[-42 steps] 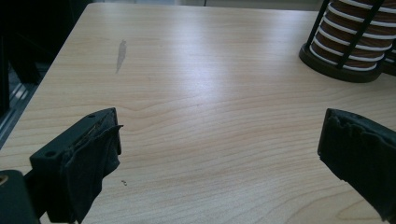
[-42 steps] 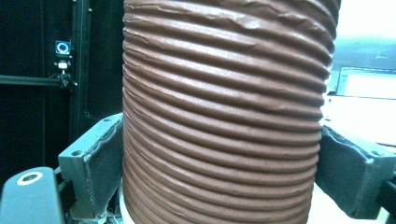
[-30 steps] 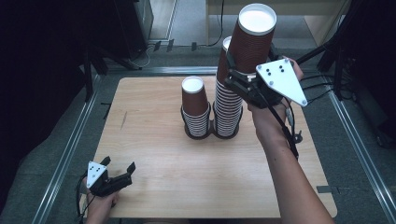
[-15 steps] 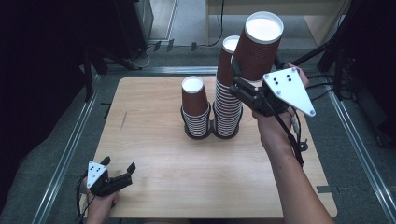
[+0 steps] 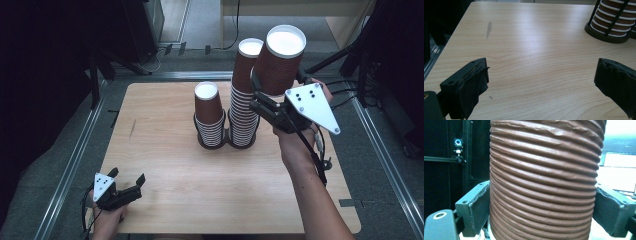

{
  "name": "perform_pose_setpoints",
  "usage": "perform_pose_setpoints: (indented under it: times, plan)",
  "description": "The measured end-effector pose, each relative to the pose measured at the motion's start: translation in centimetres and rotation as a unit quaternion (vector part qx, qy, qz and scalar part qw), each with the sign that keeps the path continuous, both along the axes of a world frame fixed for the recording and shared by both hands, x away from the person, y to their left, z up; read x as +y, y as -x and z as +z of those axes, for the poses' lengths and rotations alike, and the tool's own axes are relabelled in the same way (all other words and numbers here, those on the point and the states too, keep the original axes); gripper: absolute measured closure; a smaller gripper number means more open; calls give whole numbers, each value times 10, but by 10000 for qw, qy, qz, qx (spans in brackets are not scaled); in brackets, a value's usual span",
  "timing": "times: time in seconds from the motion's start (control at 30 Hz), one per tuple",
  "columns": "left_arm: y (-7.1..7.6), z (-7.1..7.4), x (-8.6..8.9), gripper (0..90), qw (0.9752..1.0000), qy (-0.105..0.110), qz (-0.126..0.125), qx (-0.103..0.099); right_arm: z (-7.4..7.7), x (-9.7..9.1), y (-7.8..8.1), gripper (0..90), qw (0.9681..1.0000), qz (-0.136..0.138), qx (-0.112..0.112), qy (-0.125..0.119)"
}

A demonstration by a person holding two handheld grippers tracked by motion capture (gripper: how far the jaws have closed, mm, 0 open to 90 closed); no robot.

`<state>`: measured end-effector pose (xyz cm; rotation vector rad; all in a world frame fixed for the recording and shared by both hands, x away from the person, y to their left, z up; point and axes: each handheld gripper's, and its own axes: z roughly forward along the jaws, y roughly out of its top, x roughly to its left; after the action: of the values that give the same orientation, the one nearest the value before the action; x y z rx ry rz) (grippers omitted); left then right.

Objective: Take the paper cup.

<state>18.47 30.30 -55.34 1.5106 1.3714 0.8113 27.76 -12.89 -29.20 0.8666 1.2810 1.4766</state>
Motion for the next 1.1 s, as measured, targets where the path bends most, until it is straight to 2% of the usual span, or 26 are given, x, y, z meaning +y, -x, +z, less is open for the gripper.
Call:
perform_pose_setpoints:
  times: [1.1]
  plan:
    - [0, 0, -1, 0, 10000, -53, 10, -13, -55, -21, 9, 111, 9992, -106, 382, -25]
